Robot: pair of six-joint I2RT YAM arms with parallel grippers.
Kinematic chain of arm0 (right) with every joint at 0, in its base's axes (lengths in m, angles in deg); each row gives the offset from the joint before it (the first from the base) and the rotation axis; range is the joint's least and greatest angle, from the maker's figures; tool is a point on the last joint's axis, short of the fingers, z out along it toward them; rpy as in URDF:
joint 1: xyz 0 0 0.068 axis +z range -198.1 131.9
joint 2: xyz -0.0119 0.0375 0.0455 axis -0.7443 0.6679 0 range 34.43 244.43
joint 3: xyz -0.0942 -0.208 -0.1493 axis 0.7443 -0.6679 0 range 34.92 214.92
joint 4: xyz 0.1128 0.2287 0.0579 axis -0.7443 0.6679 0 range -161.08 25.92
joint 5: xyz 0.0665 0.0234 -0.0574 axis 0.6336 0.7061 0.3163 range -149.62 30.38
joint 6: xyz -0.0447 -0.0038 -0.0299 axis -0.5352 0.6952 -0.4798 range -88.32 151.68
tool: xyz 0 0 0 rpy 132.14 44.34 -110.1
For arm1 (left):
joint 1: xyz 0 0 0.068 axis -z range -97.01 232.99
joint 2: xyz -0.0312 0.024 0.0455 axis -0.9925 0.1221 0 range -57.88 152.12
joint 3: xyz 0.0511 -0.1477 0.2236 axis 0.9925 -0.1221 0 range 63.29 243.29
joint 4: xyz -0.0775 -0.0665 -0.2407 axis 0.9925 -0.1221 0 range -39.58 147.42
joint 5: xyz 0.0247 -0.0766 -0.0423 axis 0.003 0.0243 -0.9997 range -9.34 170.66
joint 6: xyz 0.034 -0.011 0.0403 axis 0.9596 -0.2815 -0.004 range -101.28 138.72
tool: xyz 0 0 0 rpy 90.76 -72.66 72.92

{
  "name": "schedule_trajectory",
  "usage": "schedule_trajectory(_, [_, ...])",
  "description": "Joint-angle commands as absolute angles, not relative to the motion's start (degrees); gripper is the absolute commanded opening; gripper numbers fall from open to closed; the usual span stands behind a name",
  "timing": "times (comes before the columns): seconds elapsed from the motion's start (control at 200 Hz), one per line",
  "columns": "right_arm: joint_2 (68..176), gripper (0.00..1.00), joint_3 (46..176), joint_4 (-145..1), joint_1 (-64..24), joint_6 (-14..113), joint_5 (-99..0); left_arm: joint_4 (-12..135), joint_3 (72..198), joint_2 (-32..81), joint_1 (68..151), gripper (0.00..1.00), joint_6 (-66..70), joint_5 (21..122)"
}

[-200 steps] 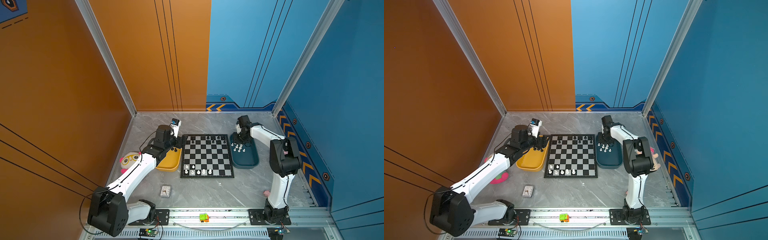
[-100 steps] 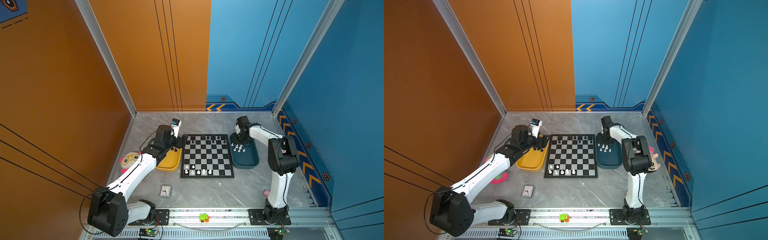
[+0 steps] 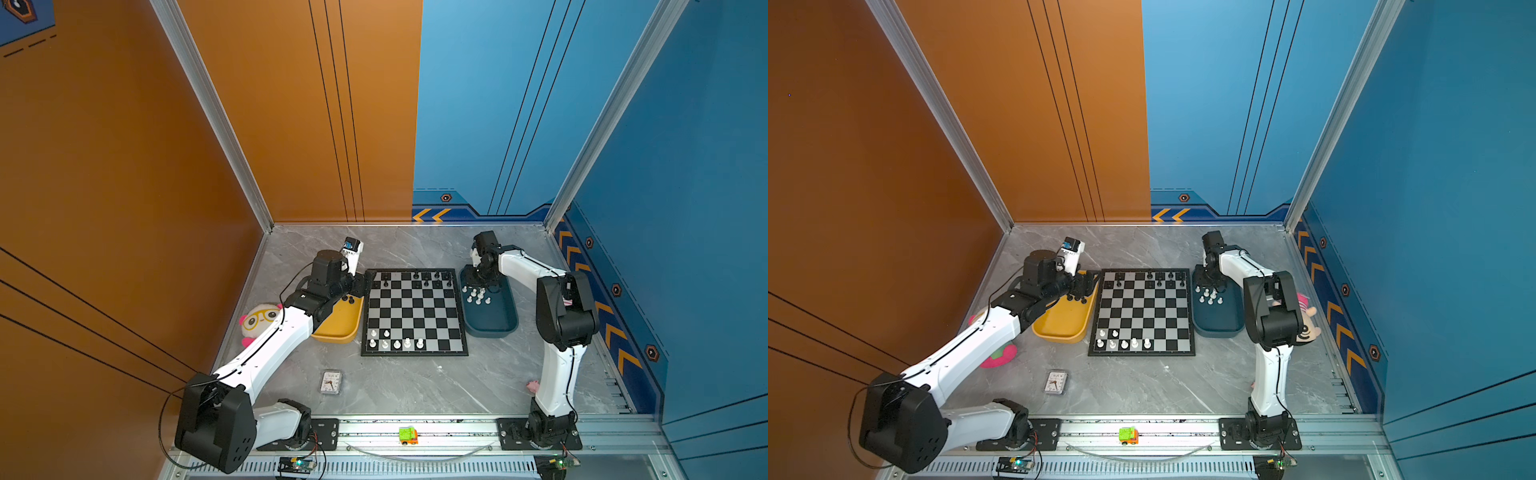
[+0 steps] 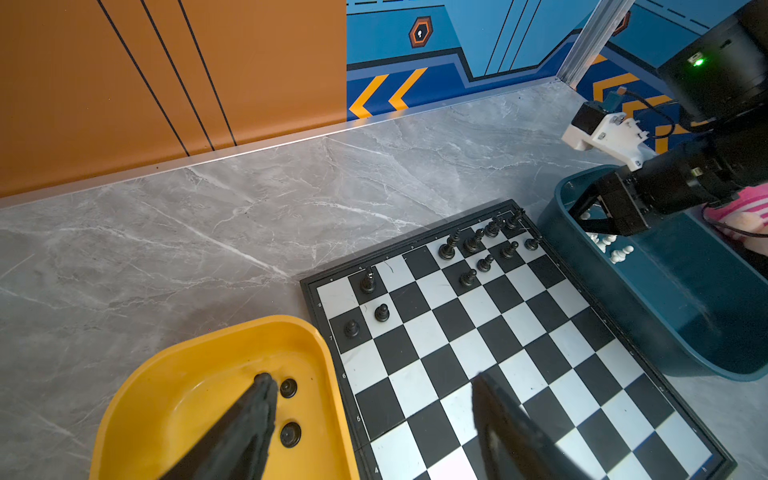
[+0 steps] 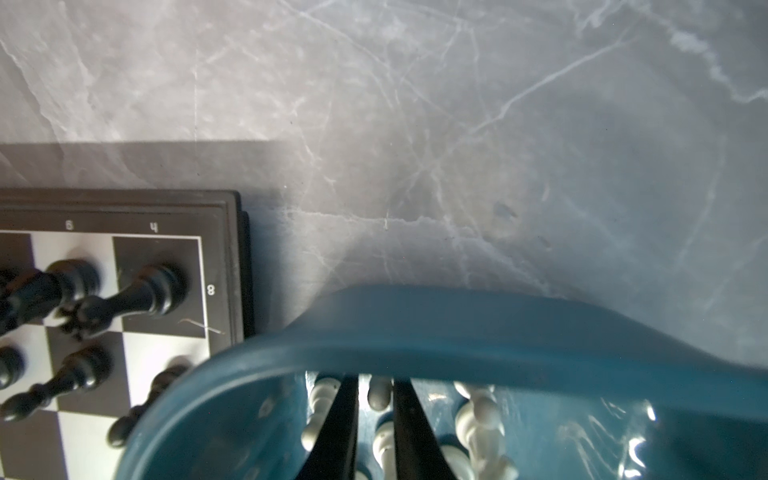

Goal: Set up the chess pieces on the board
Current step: 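Close the right gripper on a white pawn in the teal tray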

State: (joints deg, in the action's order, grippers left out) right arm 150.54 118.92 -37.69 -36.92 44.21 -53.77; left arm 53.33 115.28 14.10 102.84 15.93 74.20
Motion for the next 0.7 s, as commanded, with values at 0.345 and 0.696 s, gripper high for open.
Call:
schedule_trajectory(0.345, [152.0,0.07,120.9,-37.3,-37.3,45.1,-54.0,53.6,114.9,12.9,103.4,0.76,16.6,74.8])
schedule_trajectory(0.696, [148.7,0.00,121.1,-33.9,-36.4,43.9,-57.1,53.4,114.4,11.9,103.4,0.76,16.9,74.9])
